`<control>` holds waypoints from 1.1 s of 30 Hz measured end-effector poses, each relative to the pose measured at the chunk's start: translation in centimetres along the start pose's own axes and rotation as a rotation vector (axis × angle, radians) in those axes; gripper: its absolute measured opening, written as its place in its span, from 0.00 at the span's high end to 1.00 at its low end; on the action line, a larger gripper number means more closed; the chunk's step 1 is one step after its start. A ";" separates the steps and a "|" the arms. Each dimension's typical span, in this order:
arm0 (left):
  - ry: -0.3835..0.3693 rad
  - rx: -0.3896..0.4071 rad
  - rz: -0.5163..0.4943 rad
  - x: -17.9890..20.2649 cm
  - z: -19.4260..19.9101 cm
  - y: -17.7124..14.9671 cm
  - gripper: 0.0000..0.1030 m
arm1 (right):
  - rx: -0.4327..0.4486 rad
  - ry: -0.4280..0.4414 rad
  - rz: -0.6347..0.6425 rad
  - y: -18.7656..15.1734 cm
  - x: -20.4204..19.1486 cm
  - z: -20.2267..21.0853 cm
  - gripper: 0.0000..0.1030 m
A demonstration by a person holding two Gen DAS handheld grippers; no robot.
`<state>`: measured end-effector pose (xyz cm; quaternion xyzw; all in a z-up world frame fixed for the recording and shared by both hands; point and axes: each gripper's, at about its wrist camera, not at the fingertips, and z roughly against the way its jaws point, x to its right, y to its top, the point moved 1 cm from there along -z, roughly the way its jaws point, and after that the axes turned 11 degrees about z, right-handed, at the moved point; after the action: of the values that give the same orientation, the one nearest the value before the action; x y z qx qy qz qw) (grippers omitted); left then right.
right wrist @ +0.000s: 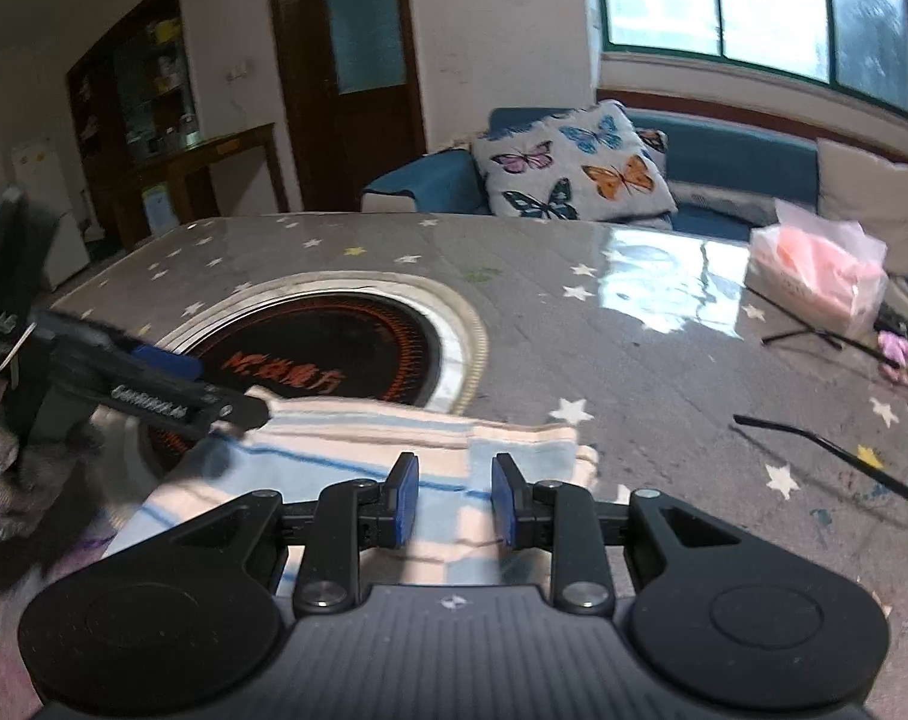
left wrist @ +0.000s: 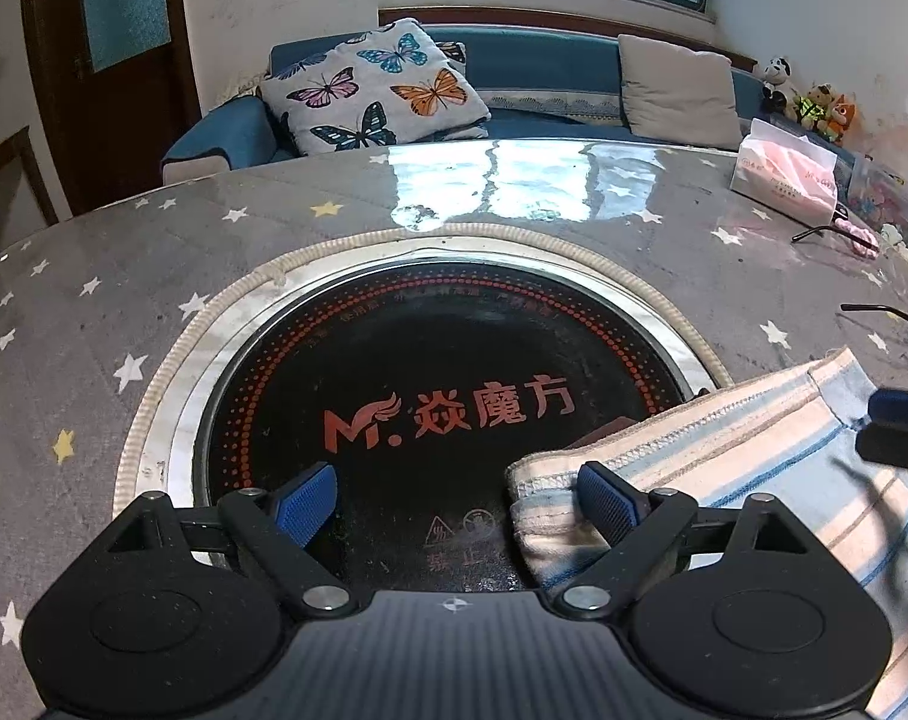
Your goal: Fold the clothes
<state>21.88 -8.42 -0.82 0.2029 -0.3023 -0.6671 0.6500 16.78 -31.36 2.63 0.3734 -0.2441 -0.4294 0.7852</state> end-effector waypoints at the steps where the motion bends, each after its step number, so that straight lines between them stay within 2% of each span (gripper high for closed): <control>1: 0.002 0.001 -0.002 0.0 0.0 0.0 0.13 | -0.003 0.007 0.016 -0.1 -0.3 0.1 0.75; 8: 0.009 0.000 -0.006 0.1 0.0 0.0 0.12 | -0.040 0.018 0.075 -1.7 -1.9 1.5 0.75; 16: 0.016 0.002 -0.015 0.2 0.0 0.0 0.12 | -0.044 0.055 0.059 -3.9 -3.4 5.7 0.75; 25: 0.028 0.003 -0.024 0.3 0.1 0.1 0.12 | -0.086 0.015 0.051 -7.2 -3.6 8.8 0.75; 29: 0.036 0.019 -0.020 0.4 1.4 0.1 0.13 | -0.048 0.000 0.031 -6.6 -3.3 10.1 0.75; 33: 0.005 0.036 -0.029 0.5 3.8 -0.6 0.13 | -0.003 0.031 0.037 -5.7 -3.8 10.2 0.75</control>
<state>18.91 -8.42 1.62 0.2206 -0.3096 -0.6704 0.6372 4.87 -33.97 3.97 0.3741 -0.2378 -0.4094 0.7974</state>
